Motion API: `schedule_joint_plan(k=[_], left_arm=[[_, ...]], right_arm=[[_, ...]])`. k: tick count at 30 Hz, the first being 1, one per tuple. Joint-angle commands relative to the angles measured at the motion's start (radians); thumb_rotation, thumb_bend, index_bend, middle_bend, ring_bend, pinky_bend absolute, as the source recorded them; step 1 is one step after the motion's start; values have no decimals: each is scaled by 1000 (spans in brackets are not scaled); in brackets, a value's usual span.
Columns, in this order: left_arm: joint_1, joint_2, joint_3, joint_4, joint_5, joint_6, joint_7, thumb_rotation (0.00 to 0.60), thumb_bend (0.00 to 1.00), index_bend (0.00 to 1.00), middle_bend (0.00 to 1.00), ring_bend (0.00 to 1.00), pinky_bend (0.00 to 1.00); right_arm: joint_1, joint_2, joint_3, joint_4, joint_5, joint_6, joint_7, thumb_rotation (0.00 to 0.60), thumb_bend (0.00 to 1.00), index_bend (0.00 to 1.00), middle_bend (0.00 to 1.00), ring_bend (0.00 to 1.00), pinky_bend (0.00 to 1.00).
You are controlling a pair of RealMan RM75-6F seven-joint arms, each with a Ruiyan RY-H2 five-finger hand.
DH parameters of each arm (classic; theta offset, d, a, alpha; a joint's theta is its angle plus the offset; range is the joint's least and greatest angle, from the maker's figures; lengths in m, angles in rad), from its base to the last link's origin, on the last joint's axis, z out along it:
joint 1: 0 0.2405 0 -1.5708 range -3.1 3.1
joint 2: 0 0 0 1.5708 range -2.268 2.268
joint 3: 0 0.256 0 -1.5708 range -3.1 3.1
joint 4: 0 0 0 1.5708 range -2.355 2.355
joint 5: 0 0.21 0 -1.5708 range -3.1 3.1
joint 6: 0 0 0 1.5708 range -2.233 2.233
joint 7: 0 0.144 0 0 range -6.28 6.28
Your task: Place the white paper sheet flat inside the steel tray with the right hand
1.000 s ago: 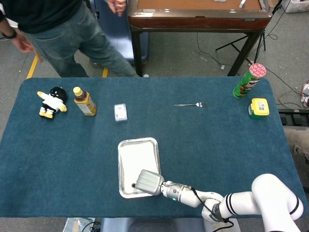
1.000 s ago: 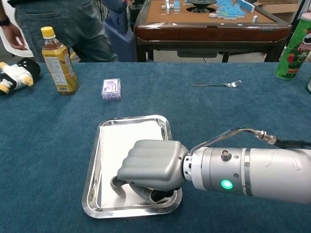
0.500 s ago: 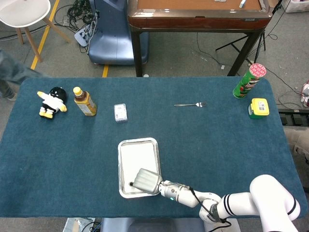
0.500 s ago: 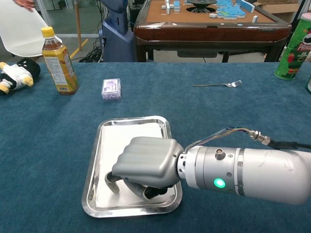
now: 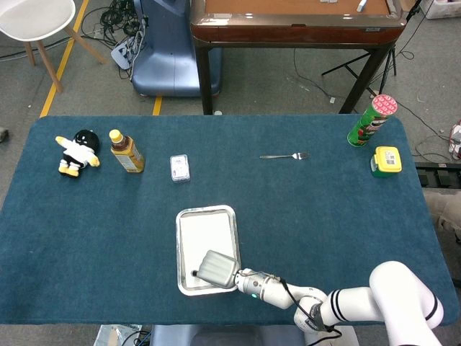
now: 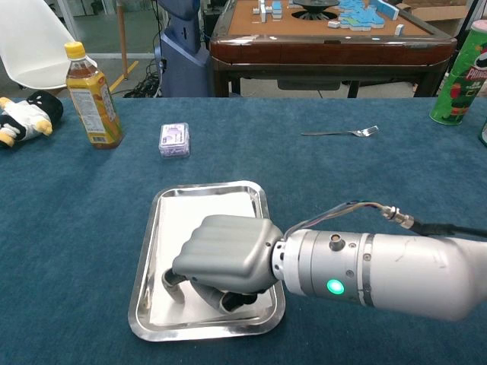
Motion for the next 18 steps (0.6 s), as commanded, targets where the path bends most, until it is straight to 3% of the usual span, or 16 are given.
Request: schedule_joint_plan(k=[1,18], left_arm=[[0,0,0,0,0,0,0,600,278,579,453,386,546],[3,1,-2,1,-2,5,-5,600,278,579,453,386,546]], right_arm=[[1,-4,3,3,4,-1,-1,600,999,352,1000,1000,1000],[3,-6,7,-1,5,7,14,600,1000,352,1000,1000,1000]])
